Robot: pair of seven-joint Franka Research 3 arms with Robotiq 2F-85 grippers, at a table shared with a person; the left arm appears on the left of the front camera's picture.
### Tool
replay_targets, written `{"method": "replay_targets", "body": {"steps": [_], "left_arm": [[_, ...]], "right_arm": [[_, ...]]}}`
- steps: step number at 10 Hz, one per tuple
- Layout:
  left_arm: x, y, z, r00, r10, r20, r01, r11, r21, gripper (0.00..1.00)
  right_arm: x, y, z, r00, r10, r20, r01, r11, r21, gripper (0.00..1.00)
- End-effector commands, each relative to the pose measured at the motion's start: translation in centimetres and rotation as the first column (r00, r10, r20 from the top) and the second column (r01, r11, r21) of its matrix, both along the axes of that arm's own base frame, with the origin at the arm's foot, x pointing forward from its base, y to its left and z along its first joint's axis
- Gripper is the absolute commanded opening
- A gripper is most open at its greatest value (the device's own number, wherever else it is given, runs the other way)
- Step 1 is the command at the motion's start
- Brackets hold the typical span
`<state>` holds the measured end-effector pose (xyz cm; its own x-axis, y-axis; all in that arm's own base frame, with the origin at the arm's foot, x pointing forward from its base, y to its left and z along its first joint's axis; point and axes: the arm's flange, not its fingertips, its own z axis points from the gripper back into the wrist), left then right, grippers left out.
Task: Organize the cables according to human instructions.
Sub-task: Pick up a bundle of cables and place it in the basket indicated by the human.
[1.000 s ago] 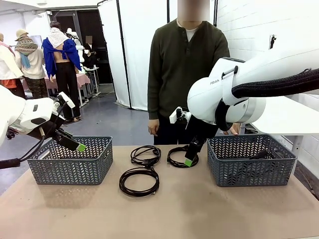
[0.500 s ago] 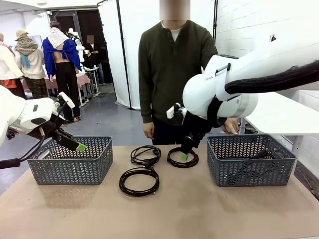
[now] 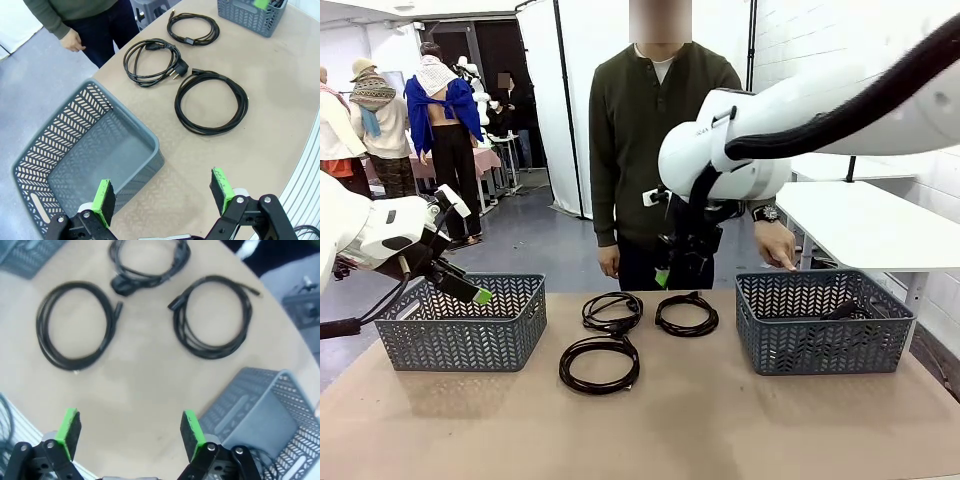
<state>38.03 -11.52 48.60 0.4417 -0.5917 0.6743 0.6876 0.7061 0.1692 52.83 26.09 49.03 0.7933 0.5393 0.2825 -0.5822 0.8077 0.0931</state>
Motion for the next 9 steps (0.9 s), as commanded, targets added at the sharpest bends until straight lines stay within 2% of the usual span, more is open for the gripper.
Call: {"method": "replay_targets", "body": {"steps": [1,5,9], "left_arm": [[0.1,0.0,-0.1,1.0,0.012,-0.004,-0.012,1.0,-0.011,1.0],[0.1,0.0,-0.1,1.0,0.012,-0.004,-0.012,1.0,-0.011,1.0],[0.1,0.0,-0.1,1.0,0.012,-0.004,-0.012,1.0,-0.011,1.0]], "right_arm": [[4.1,1.9,-0.3,0.994,-0.101,-0.051,0.101,0.995,-0.004,1.0],[10.0,2.3,-2.6,0.961,-0.267,-0.068,0.266,0.964,-0.027,1.0],[11.7,2.0,-4.5,0.952,-0.298,-0.067,0.296,0.954,-0.038,1.0]]}}
